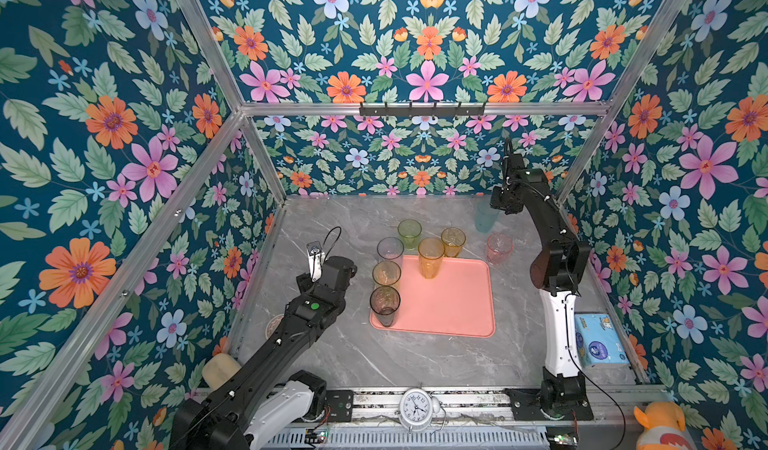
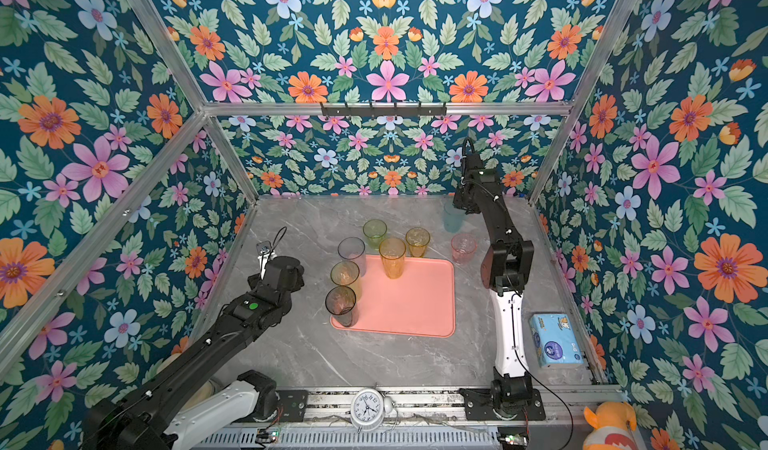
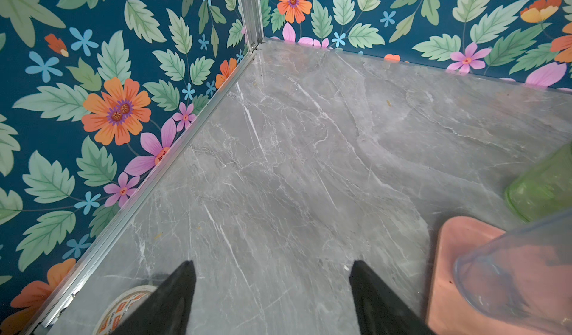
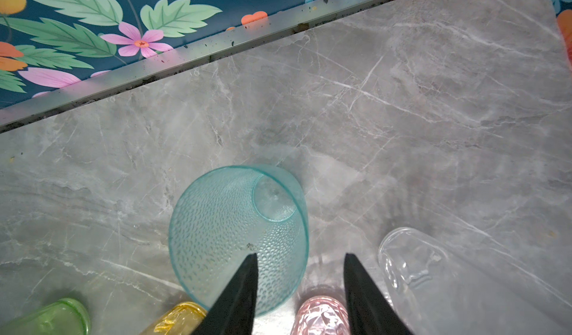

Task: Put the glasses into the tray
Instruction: 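Move the right gripper over the teal glass beyond the tray, then lower the right gripper onto the teal glass's rim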

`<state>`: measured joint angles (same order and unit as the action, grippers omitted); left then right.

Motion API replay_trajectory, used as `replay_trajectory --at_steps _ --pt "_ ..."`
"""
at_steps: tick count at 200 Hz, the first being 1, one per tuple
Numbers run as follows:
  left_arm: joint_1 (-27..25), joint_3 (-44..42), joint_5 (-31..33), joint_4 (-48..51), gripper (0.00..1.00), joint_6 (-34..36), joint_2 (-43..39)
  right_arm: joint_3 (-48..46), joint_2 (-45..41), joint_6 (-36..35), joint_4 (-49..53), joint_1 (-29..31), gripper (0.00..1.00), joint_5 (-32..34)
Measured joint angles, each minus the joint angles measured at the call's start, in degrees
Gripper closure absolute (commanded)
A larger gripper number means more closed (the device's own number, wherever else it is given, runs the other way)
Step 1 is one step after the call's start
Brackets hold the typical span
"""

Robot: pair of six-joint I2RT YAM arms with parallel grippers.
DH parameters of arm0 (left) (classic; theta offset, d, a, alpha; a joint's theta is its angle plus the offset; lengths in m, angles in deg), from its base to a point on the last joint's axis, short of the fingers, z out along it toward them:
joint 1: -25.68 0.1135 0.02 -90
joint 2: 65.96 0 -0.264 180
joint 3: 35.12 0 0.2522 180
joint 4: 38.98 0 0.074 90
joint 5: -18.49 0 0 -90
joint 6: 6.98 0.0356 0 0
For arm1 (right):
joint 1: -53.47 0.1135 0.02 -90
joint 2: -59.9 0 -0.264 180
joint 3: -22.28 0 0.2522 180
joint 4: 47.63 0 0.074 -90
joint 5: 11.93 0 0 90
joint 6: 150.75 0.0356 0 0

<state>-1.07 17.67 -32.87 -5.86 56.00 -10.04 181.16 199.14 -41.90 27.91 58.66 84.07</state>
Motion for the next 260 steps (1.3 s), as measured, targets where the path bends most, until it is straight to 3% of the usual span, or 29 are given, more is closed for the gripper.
replay_trajectory --at_steps 174,260 --pt "0.00 -0.04 0.00 0.87 0.19 -0.02 -0.39 -0.02 3.26 0.11 -1.62 -0.02 0.59 -1.33" --pt "0.00 -0.04 0.00 1.09 0.20 -0.02 -0.42 -0.02 4.22 0.20 -1.95 -0.02 0.68 -1.75"
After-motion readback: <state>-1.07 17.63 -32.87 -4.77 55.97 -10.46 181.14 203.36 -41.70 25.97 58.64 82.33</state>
